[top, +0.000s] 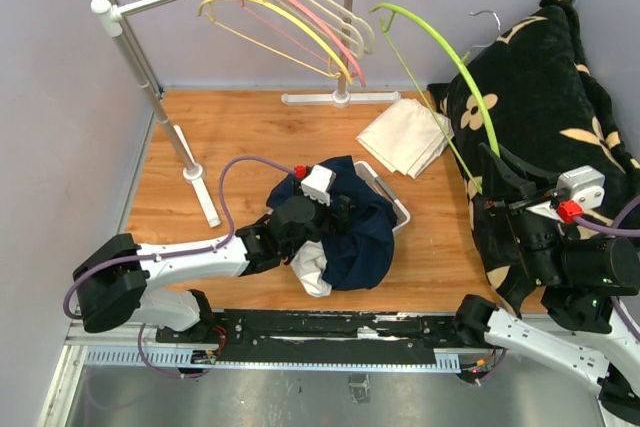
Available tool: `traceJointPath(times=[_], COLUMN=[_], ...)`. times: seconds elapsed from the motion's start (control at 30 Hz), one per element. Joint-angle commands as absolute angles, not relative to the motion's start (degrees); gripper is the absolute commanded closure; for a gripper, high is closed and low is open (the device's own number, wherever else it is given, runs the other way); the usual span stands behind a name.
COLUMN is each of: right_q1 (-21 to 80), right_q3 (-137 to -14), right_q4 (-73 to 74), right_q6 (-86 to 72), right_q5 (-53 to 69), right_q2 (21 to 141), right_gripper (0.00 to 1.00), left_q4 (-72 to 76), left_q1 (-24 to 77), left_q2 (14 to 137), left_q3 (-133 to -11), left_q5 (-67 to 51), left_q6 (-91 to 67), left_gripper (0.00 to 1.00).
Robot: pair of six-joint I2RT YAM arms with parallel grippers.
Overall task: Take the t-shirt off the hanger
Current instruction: Place the T-shirt in the bin.
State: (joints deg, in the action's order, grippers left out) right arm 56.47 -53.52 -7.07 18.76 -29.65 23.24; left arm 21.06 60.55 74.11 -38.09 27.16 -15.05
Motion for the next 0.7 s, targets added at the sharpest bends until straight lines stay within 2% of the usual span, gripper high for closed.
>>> traceJointPath(times=[0.0,0.37,0.67], right_q1=[56.87,56.87,56.88], right_q3=[-56.26,-58.13,-61.7], right_q4=[-12.9,-17.82,-20.85], right_q6=[19.69,19.67,17.62], right_q5=[-24.5,-15.52,-12.06], right_q2=[24.68,31.28,43.08], right_gripper=[0.99,0.99,0.99], left_q4=[17.16,10.95,9.95], left_q1=[60.12,60.21,60.21], left_q2=[75.8,63.05,52.67], left_q3=[-35.24,-43.71,-46.25], left_q5=[26.82,25.26,24.71], left_q6=[-17.12,-12.94,-12.81], left_gripper=[0.14,0.12,0.12])
